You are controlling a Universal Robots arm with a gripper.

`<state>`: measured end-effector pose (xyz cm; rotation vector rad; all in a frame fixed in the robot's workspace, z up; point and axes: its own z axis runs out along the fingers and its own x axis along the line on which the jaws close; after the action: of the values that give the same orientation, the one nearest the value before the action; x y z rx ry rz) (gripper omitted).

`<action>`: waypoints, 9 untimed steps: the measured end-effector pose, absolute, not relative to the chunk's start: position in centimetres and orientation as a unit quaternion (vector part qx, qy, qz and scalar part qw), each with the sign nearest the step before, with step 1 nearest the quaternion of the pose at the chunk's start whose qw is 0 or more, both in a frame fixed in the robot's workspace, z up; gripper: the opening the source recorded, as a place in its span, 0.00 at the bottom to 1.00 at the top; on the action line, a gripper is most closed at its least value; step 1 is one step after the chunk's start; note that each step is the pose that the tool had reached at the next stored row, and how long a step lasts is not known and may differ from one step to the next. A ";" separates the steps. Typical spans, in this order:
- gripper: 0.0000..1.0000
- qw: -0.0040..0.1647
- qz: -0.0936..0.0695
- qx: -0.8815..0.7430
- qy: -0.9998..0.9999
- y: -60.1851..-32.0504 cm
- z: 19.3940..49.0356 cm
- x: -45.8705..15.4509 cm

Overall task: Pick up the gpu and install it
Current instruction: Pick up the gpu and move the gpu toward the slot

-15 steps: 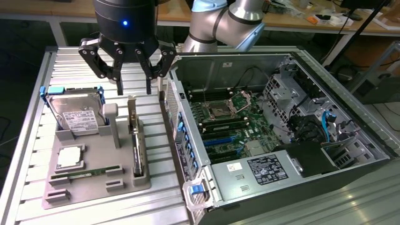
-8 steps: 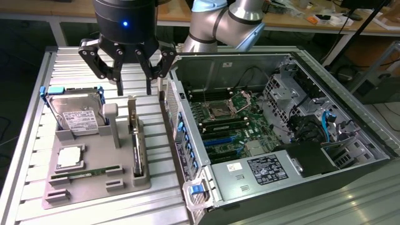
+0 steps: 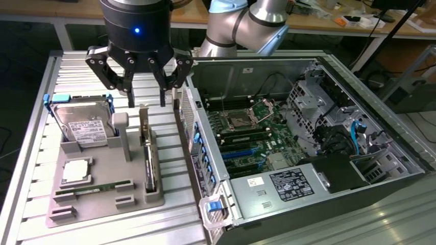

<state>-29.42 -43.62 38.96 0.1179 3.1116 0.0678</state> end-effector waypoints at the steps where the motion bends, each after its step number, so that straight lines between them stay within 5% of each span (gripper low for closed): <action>1: 0.54 0.014 0.022 0.038 0.999 -43.7 38.9 -29.4; 9: 0.54 0.014 0.022 0.038 0.999 -44.0 38.1 -29.4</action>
<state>-29.42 -44.04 38.06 0.1181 3.1116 0.0674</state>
